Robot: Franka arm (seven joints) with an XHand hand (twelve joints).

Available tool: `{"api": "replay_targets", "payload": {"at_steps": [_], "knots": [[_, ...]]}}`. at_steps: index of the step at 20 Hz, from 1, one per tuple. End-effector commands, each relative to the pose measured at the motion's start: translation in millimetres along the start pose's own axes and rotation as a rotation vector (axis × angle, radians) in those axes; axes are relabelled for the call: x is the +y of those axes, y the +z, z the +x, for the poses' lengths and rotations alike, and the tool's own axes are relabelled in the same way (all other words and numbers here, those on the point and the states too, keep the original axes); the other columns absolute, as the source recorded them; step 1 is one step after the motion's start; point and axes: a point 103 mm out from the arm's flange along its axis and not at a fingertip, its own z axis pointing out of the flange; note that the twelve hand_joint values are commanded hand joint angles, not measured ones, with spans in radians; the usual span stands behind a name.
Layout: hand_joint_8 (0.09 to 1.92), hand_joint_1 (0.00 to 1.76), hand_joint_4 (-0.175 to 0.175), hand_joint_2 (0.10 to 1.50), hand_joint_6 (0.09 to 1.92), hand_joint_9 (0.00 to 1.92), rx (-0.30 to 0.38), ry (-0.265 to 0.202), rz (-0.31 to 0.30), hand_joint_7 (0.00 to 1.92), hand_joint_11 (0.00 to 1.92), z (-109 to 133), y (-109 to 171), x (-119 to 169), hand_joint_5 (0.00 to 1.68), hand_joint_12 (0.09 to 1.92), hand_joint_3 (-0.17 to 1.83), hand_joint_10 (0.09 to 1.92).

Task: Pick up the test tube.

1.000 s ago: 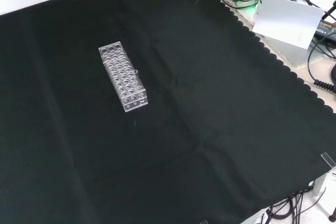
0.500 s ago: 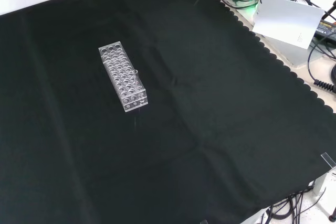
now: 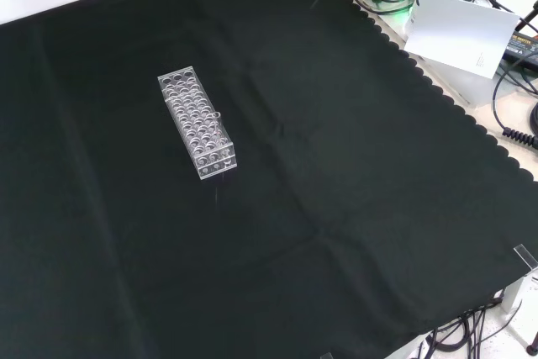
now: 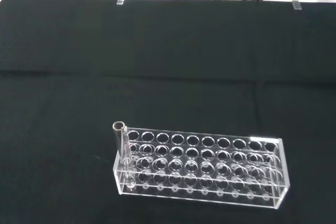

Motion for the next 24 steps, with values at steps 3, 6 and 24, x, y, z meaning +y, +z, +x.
{"api": "replay_targets", "payload": {"at_steps": [3,6,24], "knots": [[0.86,0.7,-0.074,0.82,0.09,0.05,0.017,-0.06,0.058,0.21,0.0,11,17,50,0.32,1.53,0.44,0.93],[0.87,0.7,-0.075,0.82,0.09,0.06,0.009,-0.073,0.094,0.22,0.0,14,27,65,0.33,1.53,0.45,0.93],[0.89,0.73,-0.09,0.81,0.11,0.1,-0.033,-0.077,0.261,0.29,0.0,18,93,131,0.39,1.56,0.46,0.94]]}}
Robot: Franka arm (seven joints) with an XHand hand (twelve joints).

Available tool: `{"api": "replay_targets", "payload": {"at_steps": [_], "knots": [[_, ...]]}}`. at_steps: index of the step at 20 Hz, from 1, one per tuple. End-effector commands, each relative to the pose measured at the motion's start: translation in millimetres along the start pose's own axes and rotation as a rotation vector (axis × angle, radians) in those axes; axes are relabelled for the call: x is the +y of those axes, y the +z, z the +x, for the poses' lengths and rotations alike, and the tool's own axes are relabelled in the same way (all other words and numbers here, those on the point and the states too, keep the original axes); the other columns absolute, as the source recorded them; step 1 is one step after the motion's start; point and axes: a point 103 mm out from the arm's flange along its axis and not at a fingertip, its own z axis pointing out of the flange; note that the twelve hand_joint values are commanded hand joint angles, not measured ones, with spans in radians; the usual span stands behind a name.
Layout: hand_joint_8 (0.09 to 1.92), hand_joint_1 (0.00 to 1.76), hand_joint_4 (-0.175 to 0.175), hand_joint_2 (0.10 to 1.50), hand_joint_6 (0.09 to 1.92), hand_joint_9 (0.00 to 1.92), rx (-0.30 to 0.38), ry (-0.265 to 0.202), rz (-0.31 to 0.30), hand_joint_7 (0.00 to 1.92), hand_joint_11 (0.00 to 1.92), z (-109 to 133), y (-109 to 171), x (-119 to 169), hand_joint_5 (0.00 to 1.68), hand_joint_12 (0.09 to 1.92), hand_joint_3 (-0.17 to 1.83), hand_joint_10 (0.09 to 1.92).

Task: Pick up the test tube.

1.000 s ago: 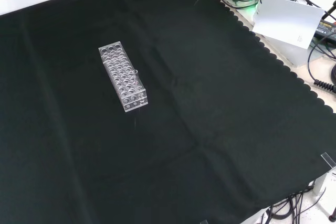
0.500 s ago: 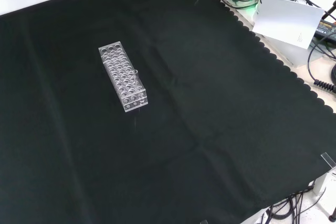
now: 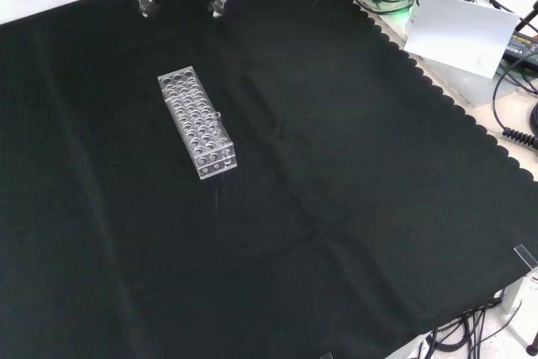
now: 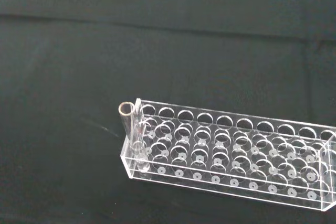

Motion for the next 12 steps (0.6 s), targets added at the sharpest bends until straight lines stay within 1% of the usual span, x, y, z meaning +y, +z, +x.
{"api": "replay_targets", "payload": {"at_steps": [1,7,12], "knots": [[0.89,0.73,-0.091,0.81,0.11,0.1,-0.022,0.004,0.071,0.29,0.0,0,25,25,0.4,1.56,0.46,0.94],[0.89,0.75,-0.077,0.81,0.13,0.1,-0.023,0.016,0.118,0.27,0.0,2,46,49,0.45,1.57,0.47,0.94],[0.92,0.76,-0.062,0.8,0.15,0.07,-0.042,0.024,0.187,0.21,0.0,4,67,66,0.46,1.55,0.48,0.95]]}}
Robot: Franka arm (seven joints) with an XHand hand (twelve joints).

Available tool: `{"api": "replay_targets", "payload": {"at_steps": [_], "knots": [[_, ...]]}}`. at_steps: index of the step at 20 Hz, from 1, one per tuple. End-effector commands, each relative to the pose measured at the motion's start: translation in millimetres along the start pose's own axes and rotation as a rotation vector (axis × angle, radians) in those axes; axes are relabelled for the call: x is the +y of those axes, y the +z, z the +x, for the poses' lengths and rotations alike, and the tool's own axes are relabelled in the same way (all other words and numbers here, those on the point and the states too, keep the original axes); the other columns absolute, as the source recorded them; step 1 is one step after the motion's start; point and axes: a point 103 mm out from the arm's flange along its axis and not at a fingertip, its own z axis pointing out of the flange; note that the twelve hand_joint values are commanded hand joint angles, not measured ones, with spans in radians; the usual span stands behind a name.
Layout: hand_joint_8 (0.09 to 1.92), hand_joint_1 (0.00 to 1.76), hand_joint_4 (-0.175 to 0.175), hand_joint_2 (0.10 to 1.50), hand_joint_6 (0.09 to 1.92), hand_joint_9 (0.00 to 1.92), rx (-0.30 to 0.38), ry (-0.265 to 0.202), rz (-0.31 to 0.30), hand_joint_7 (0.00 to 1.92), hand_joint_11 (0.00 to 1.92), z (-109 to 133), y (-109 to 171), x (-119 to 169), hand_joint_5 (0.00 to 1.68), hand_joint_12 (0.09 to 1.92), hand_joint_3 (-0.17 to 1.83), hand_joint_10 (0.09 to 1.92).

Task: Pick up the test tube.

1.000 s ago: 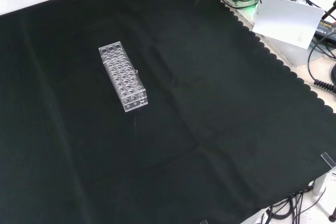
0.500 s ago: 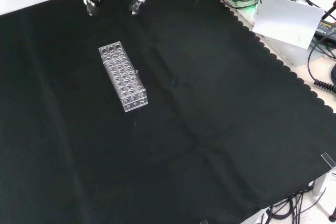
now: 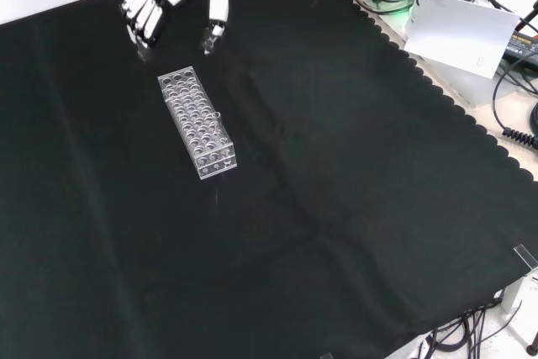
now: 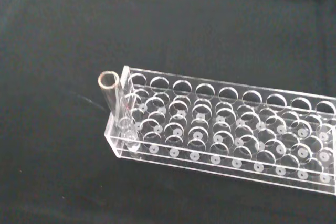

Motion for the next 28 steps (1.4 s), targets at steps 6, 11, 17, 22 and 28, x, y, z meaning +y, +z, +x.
{"api": "replay_targets", "payload": {"at_steps": [6,11,17,22,28], "knots": [[0.88,0.76,0.006,0.8,0.16,0.0,-0.036,0.021,0.168,0.02,0.0,3,45,34,0.41,1.48,0.48,0.93],[0.69,0.76,0.052,0.79,0.14,0.0,-0.041,0.01,0.19,0.0,0.0,4,58,36,0.36,1.4,0.47,0.78],[0.78,0.77,0.051,0.77,0.15,0.0,-0.028,-0.013,0.211,0.0,0.0,11,72,34,0.42,1.38,0.47,0.76],[0.88,0.79,0.016,0.75,0.13,0.0,-0.023,-0.038,0.217,0.09,0.0,22,85,34,0.4,1.42,0.48,0.85],[0.93,0.83,-0.009,0.72,0.13,0.02,-0.026,-0.055,0.227,0.2,0.0,34,98,39,0.43,1.47,0.5,0.95]]}}
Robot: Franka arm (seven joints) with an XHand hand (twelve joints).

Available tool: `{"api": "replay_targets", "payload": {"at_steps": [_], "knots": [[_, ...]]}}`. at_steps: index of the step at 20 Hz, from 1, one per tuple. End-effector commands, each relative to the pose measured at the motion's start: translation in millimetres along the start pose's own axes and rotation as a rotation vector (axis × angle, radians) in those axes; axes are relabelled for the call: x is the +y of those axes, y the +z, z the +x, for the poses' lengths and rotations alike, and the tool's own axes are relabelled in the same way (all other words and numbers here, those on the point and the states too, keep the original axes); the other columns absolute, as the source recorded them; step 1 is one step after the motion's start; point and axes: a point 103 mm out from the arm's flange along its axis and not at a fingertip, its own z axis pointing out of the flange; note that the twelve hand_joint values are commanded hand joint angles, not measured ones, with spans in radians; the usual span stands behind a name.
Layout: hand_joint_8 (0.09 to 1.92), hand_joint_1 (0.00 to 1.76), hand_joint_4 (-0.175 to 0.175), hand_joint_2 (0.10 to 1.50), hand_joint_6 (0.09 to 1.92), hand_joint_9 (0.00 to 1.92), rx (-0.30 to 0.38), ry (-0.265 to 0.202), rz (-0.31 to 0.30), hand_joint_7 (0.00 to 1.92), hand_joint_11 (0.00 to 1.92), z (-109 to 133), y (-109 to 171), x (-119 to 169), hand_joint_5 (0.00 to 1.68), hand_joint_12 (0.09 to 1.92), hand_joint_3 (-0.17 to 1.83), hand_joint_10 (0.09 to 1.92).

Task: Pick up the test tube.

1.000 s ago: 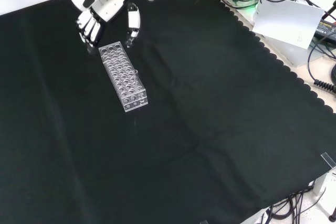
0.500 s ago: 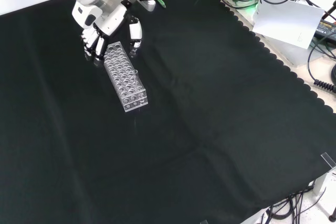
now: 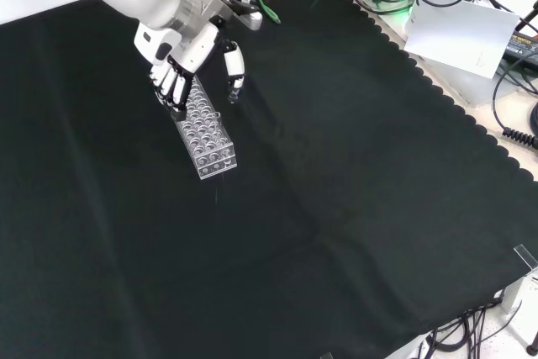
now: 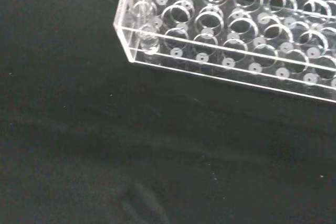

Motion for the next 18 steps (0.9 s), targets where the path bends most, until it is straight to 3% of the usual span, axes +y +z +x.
{"api": "replay_targets", "payload": {"at_steps": [1,8,13,18], "knots": [[0.93,0.84,-0.01,0.72,0.13,0.03,-0.004,-0.018,-0.001,0.24,0.0,13,11,9,0.43,1.49,0.51,0.96],[0.94,0.89,-0.027,0.68,0.2,0.17,-0.012,-0.019,-0.024,0.44,0.0,23,19,15,0.51,1.57,0.56,0.95],[0.92,0.95,-0.056,0.64,0.48,0.33,-0.02,-0.008,-0.043,0.6,0.07,25,19,19,0.53,1.58,0.63,0.91],[0.92,0.98,-0.076,0.63,0.63,0.43,-0.034,-0.003,-0.064,0.7,0.14,27,20,24,0.63,1.57,0.66,0.9]]}}
